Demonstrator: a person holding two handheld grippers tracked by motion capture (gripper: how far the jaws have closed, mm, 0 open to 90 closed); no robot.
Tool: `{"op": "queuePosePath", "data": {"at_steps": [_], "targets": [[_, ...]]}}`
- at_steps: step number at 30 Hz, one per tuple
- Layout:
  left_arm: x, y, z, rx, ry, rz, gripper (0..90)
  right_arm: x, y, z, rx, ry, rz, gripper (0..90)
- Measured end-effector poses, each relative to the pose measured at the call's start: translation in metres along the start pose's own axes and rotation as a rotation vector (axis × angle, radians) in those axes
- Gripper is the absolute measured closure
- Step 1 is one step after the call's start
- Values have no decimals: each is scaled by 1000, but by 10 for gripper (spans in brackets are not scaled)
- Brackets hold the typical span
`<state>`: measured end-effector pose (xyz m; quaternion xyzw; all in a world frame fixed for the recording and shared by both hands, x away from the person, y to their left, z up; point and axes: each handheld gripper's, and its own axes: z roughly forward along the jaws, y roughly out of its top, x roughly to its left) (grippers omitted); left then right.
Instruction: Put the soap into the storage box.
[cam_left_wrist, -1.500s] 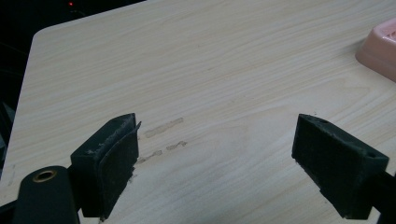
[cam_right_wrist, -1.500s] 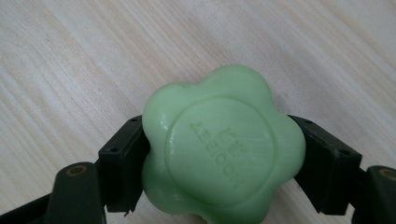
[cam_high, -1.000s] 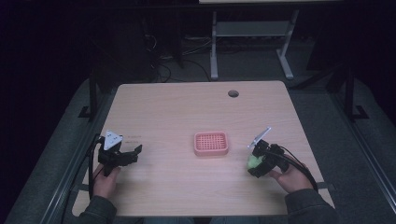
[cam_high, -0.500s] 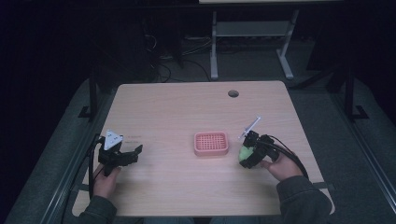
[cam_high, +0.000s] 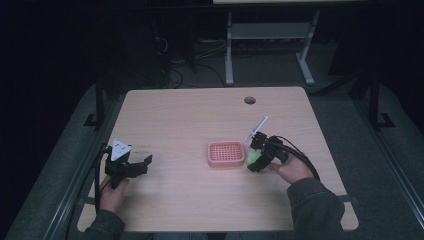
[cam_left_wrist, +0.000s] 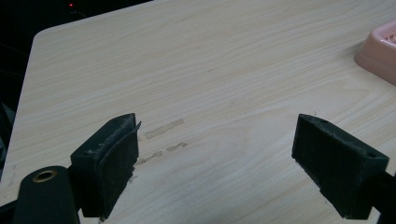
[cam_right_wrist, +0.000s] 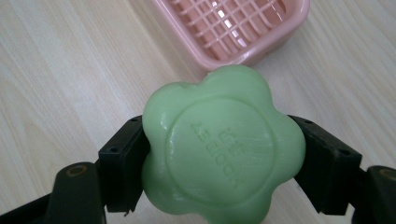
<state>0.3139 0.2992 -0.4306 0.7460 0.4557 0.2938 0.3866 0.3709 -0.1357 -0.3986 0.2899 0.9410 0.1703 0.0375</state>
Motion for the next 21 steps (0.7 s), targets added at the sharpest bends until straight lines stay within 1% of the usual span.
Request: {"op": "queuePosePath", "data": {"at_steps": [7, 11, 14, 21], "targets": [[0, 0, 0, 0, -2, -1, 142, -1, 15, 2, 8, 7, -19, 259], [0, 0, 0, -1, -3, 1, 142, -2, 23, 2, 4, 11, -28, 259], [0, 0, 0, 0, -1, -3, 142, -3, 28, 2, -6, 23, -30, 258], [0, 0, 0, 0, -2, -2, 142, -3, 40, 7, 14, 28, -41, 258]]}}
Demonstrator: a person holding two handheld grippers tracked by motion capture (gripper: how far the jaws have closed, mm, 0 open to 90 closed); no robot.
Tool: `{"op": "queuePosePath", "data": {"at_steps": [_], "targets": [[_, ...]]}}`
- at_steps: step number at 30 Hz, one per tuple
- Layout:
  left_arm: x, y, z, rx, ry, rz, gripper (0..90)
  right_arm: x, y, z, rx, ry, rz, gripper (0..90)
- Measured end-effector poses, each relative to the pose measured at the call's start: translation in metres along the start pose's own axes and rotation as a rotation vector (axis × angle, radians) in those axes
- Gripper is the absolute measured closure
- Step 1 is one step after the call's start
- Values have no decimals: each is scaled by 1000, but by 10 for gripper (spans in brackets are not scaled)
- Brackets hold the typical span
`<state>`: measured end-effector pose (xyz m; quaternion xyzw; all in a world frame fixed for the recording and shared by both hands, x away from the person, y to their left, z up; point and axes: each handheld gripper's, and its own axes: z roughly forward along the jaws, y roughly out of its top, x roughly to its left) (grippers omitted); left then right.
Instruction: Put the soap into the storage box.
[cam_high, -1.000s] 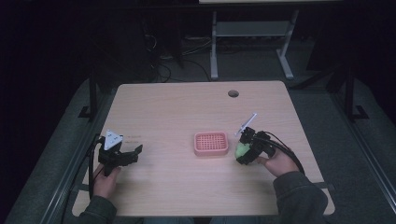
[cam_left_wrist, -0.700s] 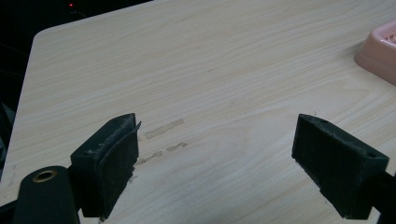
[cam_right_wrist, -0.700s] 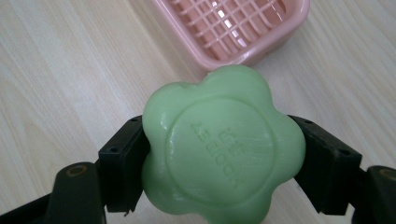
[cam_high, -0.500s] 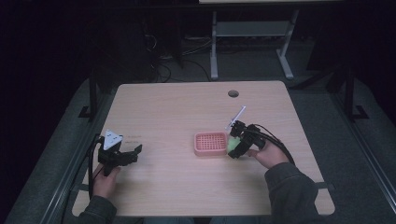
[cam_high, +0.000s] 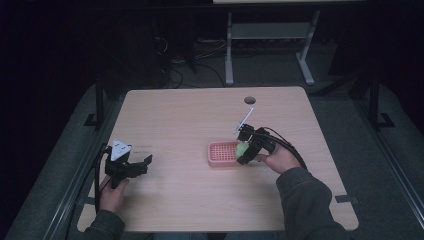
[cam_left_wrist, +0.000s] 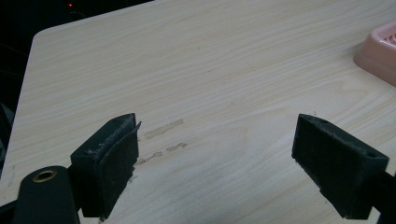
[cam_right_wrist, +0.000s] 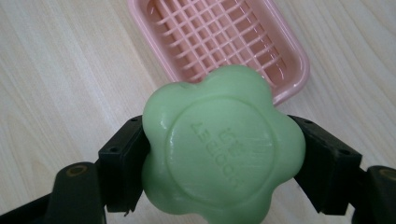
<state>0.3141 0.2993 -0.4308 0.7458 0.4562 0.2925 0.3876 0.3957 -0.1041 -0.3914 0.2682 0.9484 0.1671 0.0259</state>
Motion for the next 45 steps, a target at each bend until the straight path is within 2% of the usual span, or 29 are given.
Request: {"op": "queuePosePath", "data": {"at_steps": [7, 19, 26, 45], "targets": [[0, 0, 0, -2, 1, 4, 142, -1, 10, 5, 2, 15, -11, 258], [0, 0, 0, -2, 0, 4, 142, 1, 29, 9, 18, 16, -25, 258], [0, 0, -1, -4, 0, 4, 142, 4, 40, 13, 34, 18, -53, 258], [-1, 0, 0, 0, -3, 6, 142, 1, 53, 32, 63, 23, -45, 258]]}}
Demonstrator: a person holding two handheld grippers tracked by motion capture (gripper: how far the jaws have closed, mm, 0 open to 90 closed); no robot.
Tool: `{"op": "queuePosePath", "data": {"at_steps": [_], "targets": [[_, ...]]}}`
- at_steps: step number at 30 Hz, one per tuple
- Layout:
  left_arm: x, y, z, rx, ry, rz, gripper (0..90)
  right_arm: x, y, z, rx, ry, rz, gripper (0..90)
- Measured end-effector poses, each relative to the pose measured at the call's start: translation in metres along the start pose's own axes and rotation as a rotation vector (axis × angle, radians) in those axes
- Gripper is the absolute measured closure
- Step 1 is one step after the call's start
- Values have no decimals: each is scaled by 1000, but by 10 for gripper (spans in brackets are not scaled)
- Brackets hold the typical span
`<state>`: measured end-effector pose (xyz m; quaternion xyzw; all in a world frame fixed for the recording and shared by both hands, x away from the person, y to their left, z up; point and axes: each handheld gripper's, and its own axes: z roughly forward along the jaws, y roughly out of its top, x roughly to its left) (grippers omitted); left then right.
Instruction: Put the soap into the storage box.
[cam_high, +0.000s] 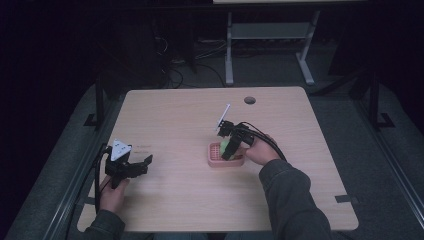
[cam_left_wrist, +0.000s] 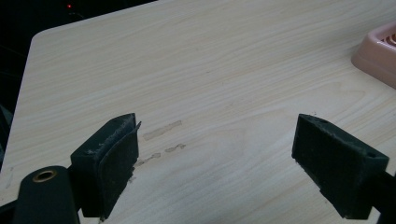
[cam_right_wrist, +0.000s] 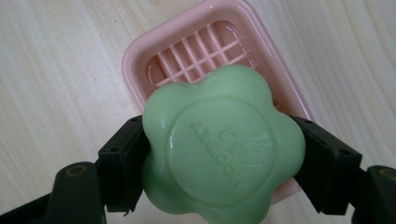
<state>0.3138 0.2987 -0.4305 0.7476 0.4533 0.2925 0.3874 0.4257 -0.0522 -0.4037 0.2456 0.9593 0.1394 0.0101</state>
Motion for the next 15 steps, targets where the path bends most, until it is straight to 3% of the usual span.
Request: {"op": "queuePosePath", "data": {"at_steps": [15], "targets": [[0, 0, 0, -5, -1, -6, 142, -4, 4, 9, -17, 2, 27, 256]]}}
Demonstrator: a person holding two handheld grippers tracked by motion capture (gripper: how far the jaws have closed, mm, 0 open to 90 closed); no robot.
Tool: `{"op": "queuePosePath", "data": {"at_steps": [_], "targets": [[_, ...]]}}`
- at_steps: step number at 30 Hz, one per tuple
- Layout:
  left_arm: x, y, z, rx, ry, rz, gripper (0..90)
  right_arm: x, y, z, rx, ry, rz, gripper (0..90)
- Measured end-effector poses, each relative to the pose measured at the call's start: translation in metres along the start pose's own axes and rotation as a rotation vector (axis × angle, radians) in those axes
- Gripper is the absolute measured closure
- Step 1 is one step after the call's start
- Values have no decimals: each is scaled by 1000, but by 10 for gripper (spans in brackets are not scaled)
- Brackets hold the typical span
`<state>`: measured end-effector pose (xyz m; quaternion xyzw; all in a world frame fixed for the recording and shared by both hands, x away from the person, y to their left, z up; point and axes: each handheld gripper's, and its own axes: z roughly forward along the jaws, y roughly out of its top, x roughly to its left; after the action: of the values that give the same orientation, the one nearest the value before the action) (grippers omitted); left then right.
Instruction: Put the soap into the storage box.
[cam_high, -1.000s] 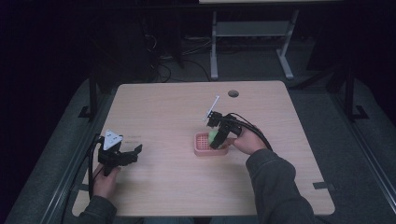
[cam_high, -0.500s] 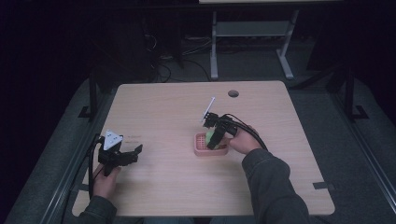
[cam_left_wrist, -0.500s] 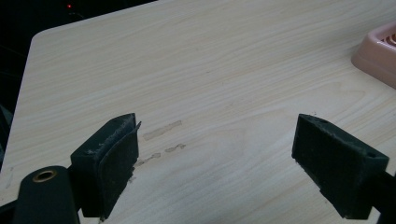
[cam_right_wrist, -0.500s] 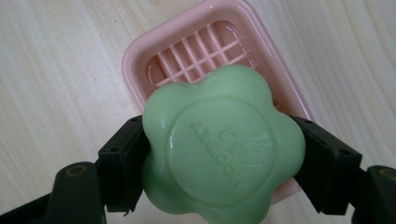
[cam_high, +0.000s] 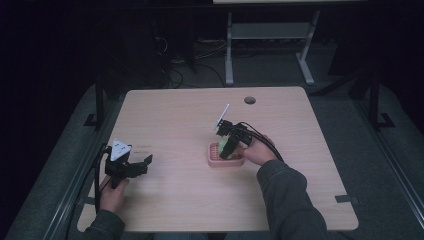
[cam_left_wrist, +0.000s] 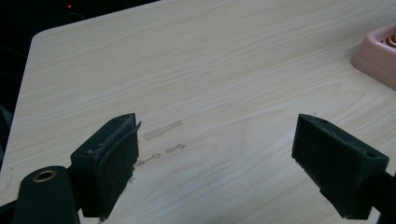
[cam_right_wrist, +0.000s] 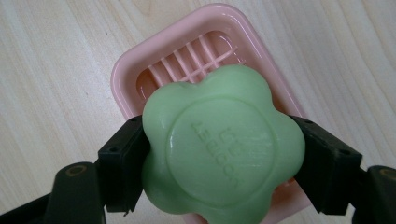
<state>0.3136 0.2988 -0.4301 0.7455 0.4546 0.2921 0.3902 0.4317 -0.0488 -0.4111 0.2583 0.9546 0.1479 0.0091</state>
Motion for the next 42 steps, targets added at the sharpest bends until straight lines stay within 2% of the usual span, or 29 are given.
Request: {"op": "queuePosePath", "data": {"at_steps": [17, 26, 42], "targets": [[1, 0, 0, -5, 3, -3, 142, 0, 1, 6, 2, 2, 13, 253], [1, 0, 0, -6, 3, -2, 142, 0, 1, 5, -2, -2, 11, 253], [0, 0, 1, -3, 3, -5, 142, -3, -2, 2, -22, 1, 36, 251]]}}
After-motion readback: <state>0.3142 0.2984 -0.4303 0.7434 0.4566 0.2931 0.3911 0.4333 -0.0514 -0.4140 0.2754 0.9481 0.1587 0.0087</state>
